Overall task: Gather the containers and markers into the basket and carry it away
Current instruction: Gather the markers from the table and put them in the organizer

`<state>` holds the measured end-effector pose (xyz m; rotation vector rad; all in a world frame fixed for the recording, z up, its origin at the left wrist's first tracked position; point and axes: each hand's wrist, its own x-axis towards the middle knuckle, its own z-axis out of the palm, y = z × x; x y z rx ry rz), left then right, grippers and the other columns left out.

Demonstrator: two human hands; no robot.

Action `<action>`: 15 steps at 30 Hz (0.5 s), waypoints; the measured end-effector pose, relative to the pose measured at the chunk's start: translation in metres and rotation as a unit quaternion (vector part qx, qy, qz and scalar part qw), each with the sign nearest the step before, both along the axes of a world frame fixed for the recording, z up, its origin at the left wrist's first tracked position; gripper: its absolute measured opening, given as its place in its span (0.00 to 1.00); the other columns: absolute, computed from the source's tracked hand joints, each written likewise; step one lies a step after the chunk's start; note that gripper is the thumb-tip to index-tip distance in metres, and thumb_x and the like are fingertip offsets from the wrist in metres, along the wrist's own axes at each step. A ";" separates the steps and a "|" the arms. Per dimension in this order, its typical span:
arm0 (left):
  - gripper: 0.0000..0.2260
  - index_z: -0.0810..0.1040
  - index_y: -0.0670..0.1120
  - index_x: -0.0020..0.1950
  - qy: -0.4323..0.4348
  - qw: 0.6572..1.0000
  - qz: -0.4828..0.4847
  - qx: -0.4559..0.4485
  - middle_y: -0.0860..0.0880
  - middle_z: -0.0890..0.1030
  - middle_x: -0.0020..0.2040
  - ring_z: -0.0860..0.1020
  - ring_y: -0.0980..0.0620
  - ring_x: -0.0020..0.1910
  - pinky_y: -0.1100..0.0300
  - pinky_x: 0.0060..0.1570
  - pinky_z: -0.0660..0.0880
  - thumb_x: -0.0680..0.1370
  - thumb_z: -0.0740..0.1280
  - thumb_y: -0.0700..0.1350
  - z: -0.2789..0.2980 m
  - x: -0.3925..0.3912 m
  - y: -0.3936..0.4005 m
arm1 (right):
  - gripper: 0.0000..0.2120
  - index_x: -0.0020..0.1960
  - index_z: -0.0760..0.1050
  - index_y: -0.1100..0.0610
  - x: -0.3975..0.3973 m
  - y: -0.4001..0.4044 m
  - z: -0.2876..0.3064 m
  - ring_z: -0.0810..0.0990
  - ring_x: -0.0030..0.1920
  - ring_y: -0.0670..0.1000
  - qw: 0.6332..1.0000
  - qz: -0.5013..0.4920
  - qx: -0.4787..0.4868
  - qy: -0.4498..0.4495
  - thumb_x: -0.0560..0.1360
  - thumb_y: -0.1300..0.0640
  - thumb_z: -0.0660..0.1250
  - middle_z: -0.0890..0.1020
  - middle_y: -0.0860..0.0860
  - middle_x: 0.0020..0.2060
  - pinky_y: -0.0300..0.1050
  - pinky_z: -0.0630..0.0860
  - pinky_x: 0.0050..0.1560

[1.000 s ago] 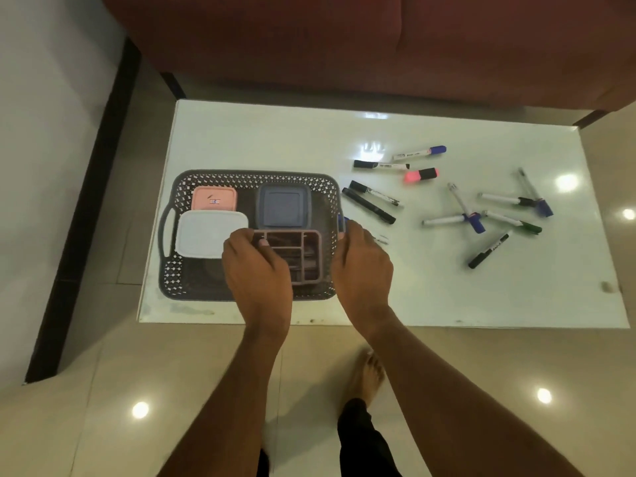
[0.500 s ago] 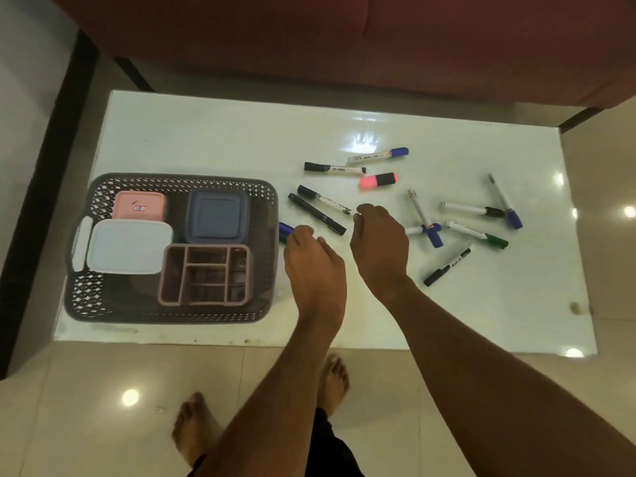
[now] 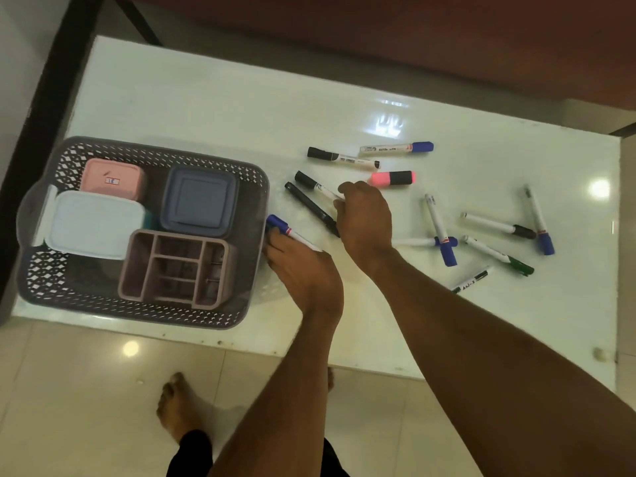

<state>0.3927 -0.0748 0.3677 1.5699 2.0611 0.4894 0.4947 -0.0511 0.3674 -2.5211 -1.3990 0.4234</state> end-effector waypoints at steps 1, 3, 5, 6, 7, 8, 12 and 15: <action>0.19 0.70 0.36 0.70 -0.001 1.000 0.002 0.000 0.36 0.76 0.65 0.78 0.40 0.62 0.47 0.64 0.77 0.80 0.65 0.35 -0.002 0.000 -0.001 | 0.08 0.58 0.79 0.60 0.000 0.002 -0.002 0.79 0.52 0.61 1.000 0.006 -0.004 -0.001 0.81 0.61 0.65 0.81 0.58 0.51 0.55 0.77 0.50; 0.18 0.70 0.37 0.70 0.001 1.000 0.003 0.000 0.37 0.76 0.65 0.78 0.40 0.62 0.48 0.63 0.78 0.80 0.65 0.35 -0.005 0.000 -0.001 | 0.09 0.59 0.79 0.60 0.002 0.005 -0.005 0.78 0.54 0.61 1.000 0.016 -0.010 0.002 0.80 0.61 0.66 0.81 0.58 0.53 0.56 0.77 0.52; 0.20 0.70 0.36 0.70 0.003 1.000 -0.002 -0.007 0.35 0.76 0.65 0.78 0.39 0.62 0.46 0.61 0.79 0.79 0.67 0.35 -0.006 0.000 -0.002 | 0.09 0.59 0.79 0.60 0.004 0.006 -0.006 0.78 0.54 0.61 0.999 0.024 -0.020 0.004 0.79 0.61 0.66 0.80 0.59 0.53 0.56 0.77 0.52; 0.21 0.70 0.35 0.70 0.004 1.000 -0.008 -0.013 0.35 0.76 0.66 0.78 0.39 0.62 0.46 0.61 0.79 0.78 0.68 0.34 -0.006 0.000 -0.003 | 0.09 0.59 0.78 0.60 0.004 0.006 -0.006 0.77 0.54 0.61 0.999 0.027 -0.025 0.004 0.79 0.61 0.66 0.80 0.59 0.53 0.56 0.77 0.52; 0.22 0.70 0.35 0.70 0.004 1.000 -0.012 -0.017 0.34 0.75 0.66 0.78 0.38 0.62 0.46 0.60 0.80 0.77 0.69 0.34 -0.006 -0.001 -0.004 | 0.09 0.58 0.78 0.61 0.005 0.005 -0.007 0.77 0.53 0.62 0.999 0.028 -0.027 0.005 0.78 0.63 0.66 0.79 0.59 0.52 0.56 0.77 0.51; 0.22 0.70 0.35 0.70 0.002 1.000 -0.016 -0.020 0.34 0.75 0.66 0.78 0.39 0.63 0.46 0.60 0.80 0.77 0.69 0.34 -0.007 -0.001 -0.004 | 0.10 0.57 0.78 0.61 0.005 0.004 -0.007 0.77 0.52 0.62 0.999 0.027 -0.027 0.008 0.77 0.64 0.66 0.78 0.60 0.52 0.55 0.77 0.50; 0.26 0.68 0.37 0.73 -0.027 0.999 0.010 -0.034 0.37 0.74 0.68 0.78 0.42 0.64 0.48 0.62 0.79 0.77 0.70 0.35 -0.003 0.001 -0.001 | 0.18 0.59 0.77 0.65 0.004 -0.004 -0.007 0.78 0.49 0.61 0.999 -0.001 -0.016 0.047 0.70 0.72 0.69 0.74 0.61 0.56 0.54 0.79 0.51; 0.26 0.67 0.39 0.74 -0.036 0.998 0.048 -0.037 0.38 0.77 0.68 0.78 0.42 0.65 0.48 0.64 0.78 0.78 0.70 0.35 0.001 0.004 0.005 | 0.18 0.56 0.74 0.66 0.003 -0.008 -0.003 0.75 0.44 0.60 0.997 -0.024 -0.002 0.067 0.67 0.74 0.68 0.72 0.63 0.59 0.53 0.77 0.48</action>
